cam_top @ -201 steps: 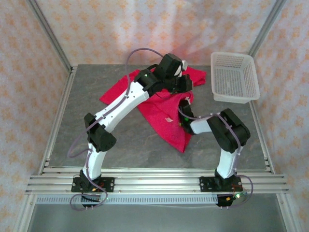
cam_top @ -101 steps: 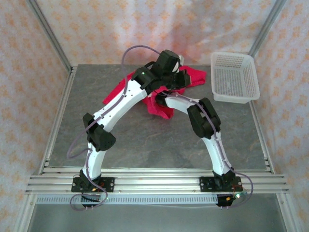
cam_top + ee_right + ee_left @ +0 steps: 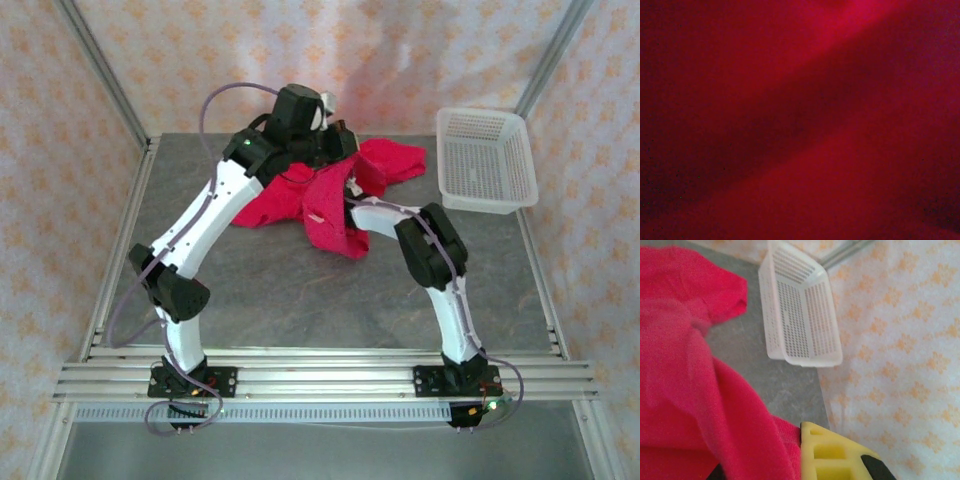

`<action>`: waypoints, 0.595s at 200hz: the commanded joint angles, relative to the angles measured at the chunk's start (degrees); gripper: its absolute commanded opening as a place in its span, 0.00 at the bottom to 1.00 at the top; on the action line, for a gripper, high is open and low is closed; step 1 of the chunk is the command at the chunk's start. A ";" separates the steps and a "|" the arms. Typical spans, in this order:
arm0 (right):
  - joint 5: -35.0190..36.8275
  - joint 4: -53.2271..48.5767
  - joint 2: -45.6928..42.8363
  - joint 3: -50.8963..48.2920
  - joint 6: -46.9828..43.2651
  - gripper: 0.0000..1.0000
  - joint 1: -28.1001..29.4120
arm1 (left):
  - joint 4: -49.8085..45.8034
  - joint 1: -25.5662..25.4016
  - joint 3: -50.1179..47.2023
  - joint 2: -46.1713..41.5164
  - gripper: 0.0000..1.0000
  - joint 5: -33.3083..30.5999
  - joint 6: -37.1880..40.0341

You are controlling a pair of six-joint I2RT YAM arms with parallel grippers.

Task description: Fold the inside-out t-shirt

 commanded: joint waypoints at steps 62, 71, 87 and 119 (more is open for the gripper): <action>-6.16 -5.17 -45.07 -26.68 -14.96 0.00 -5.50 | 4.78 15.39 -19.44 1.51 0.00 -0.44 5.38; -7.38 -5.06 -48.77 -26.48 -14.96 0.00 -6.59 | 6.61 16.32 -24.21 0.88 0.00 -0.44 5.31; -8.73 -5.86 -53.15 -23.81 -14.63 0.00 -7.99 | 11.09 17.62 -32.77 -0.89 0.00 -0.27 4.99; -12.33 -7.62 -56.68 -16.64 -11.62 0.00 -11.18 | 16.43 19.05 -45.58 -3.43 0.00 -1.20 6.47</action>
